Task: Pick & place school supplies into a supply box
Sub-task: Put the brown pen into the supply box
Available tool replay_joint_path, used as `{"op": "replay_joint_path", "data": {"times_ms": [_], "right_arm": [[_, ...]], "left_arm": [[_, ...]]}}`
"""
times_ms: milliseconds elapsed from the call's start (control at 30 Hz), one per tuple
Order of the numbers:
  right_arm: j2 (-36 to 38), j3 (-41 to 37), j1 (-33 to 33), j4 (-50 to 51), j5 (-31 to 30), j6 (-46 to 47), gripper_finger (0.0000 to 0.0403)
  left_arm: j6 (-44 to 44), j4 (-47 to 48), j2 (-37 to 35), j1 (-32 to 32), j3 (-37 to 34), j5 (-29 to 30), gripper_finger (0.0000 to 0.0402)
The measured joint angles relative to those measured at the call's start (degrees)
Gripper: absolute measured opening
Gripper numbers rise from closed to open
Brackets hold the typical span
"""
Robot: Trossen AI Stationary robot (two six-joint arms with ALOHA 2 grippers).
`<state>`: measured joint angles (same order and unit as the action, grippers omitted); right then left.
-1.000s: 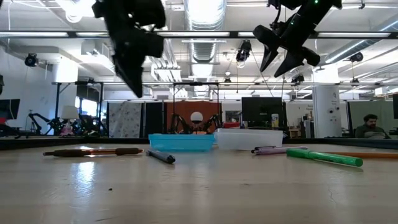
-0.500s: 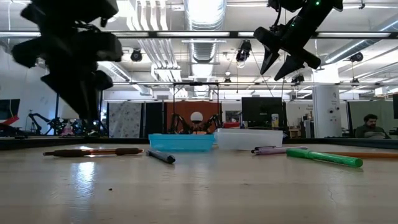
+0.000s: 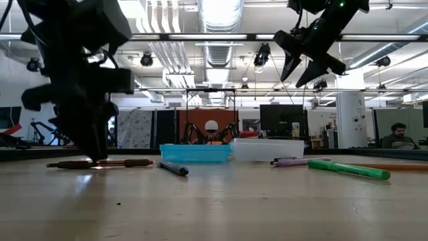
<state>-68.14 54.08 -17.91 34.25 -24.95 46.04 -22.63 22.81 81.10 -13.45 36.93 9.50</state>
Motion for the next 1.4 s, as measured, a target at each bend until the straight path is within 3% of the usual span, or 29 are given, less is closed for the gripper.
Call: {"op": "replay_joint_path", "data": {"times_ms": [300, 600, 800, 967, 1200, 1400], "right_arm": [[0.0, 0.0, 0.0, 2.4, 0.08, 0.0, 0.0224], [0.0, 0.0, 0.0, 2.59, 0.06, -0.17, 0.0224], [0.0, 0.0, 0.0, 2.57, -0.05, -0.17, 0.0224], [0.0, 0.0, 0.0, 2.5, -0.07, -0.02, 0.0224], [0.0, 0.0, -0.02, 2.43, -0.24, 0.33, 0.0224], [0.0, 0.0, -0.1, 0.86, -4.03, 3.77, 0.0224]], "left_arm": [[-1.05, -0.68, 5.94, 0.07, 0.2, -0.42, 0.0111], [-0.55, -0.91, 6.13, 0.81, 0.15, -0.9, 0.0018], [-4.0, -1.27, 5.5, 3.57, 0.09, -6.57, 0.0011], [-7.94, -0.24, -0.19, 7.25, -0.15, -11.0, 0.0008], [-16.62, 4.47, -14.63, 13.28, -0.28, -12.04, 0.0007], [-25.72, -10.25, -20.91, 22.58, -0.69, -14.07, 0.0007]]}}
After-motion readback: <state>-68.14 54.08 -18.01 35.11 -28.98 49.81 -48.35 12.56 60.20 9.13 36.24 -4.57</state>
